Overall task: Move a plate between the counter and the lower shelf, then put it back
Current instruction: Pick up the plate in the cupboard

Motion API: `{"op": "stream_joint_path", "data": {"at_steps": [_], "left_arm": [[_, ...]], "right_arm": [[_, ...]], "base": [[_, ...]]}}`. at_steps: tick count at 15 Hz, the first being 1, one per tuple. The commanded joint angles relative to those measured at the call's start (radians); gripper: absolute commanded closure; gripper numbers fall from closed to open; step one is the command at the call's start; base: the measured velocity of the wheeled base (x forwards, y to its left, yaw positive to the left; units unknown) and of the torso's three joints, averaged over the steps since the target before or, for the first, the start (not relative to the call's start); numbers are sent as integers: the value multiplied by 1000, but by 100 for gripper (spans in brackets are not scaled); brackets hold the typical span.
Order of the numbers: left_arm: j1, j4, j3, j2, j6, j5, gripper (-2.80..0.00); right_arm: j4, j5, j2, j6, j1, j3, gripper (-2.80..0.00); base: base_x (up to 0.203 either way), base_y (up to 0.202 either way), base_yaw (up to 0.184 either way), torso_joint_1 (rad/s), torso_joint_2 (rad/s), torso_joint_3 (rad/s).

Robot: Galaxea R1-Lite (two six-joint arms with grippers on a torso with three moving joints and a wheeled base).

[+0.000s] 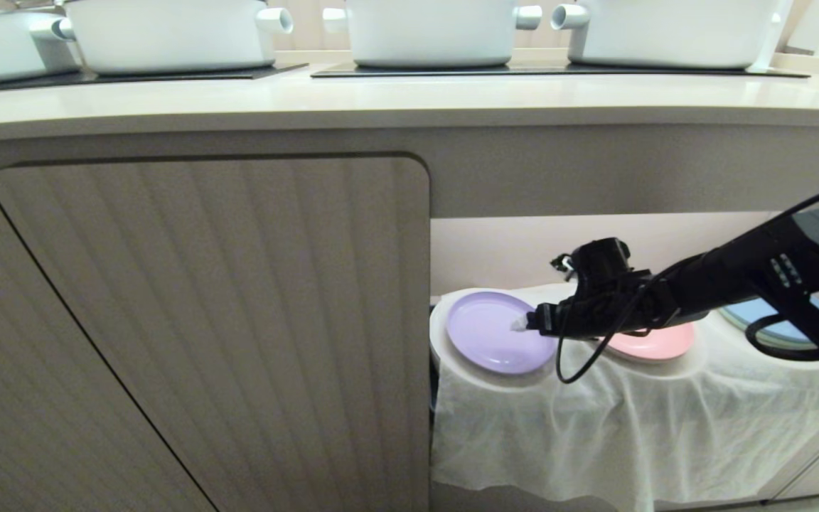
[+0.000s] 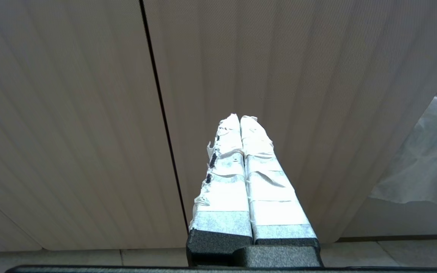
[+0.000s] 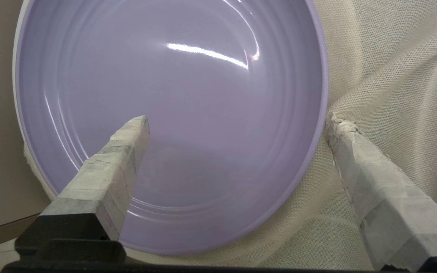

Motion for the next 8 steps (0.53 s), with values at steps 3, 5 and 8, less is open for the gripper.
{"op": "stream_joint_path", "data": {"at_steps": [3,5,8], "left_arm": [[0,0,0,0,0,0,0],[0,0,0,0,0,0,0],[0,0,0,0,0,0,0]], "right_arm": [[-2,2,5,1,7,3,-280],[-6,2,8,1,10,1,-280],[-7,1,11,0,11,4,-280]], "base": [[0,0,0,0,0,0],[0,0,0,0,0,0],[0,0,0,0,0,0]]}}
